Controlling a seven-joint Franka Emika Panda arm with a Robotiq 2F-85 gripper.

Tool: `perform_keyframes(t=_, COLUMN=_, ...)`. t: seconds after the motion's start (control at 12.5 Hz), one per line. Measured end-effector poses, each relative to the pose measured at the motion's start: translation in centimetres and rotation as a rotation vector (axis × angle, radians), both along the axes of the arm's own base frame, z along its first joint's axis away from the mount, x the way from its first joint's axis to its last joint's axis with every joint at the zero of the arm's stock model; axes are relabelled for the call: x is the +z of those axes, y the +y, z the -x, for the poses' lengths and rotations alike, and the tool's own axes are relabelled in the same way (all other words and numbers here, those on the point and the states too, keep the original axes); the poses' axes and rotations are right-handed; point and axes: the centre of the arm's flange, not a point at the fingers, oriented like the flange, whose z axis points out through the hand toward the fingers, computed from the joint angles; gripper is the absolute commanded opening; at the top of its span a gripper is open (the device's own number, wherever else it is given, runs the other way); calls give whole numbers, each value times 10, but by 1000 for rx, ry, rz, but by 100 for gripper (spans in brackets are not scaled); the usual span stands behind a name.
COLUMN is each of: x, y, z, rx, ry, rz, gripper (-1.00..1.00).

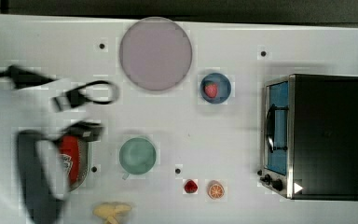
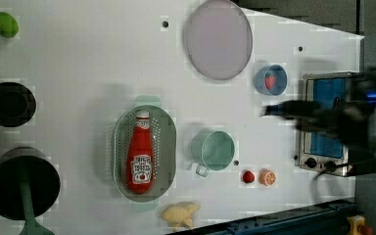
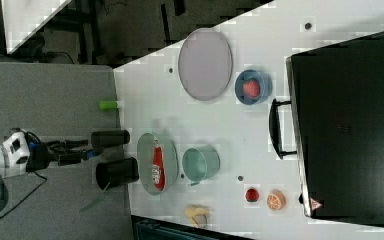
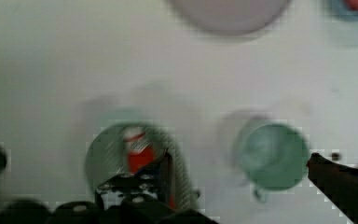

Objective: Pick ketchup from strainer and place it on the table

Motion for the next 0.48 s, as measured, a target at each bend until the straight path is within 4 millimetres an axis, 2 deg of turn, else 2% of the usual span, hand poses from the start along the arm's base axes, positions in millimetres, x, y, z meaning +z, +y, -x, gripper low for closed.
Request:
perform_keyframes(t=0.08, x=-17, y=33, z=13, rx=70, ry=31, rz=4, gripper=100)
perform_keyframes(t=0.24, x=-44, y=85, z=42, rx=180, ry=51, rz=-7, gripper=100)
perform_keyframes(t=0.48, x=-69, y=141, z=80, rx=314, ry=47, rz=-20, gripper=100)
